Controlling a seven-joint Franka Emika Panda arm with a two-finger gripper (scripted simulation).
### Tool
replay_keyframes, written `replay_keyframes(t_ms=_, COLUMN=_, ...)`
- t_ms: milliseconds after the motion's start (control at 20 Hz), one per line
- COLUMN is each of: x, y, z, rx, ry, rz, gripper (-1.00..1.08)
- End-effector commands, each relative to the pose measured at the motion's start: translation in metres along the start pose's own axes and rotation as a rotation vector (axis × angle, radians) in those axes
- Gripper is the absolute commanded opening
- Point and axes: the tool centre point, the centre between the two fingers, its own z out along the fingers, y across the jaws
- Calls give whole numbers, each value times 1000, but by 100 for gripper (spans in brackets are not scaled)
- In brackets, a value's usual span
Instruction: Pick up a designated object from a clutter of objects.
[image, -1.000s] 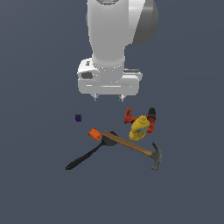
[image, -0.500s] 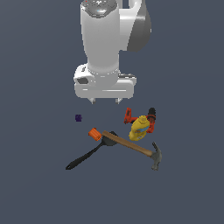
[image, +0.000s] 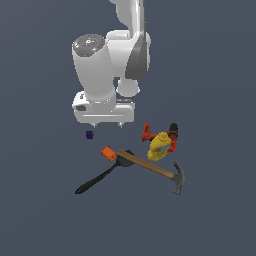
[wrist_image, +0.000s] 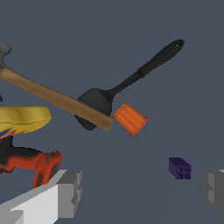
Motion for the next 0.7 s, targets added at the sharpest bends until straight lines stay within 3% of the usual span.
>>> replay_keyframes(t_ms=0, x=-6, y=19, z=21, rx=5, ry=7, rz=-3, gripper=100)
replay_keyframes(t_ms=650, x=-59, y=109, z=117, rx=-2, ry=38, rz=-12, gripper=100)
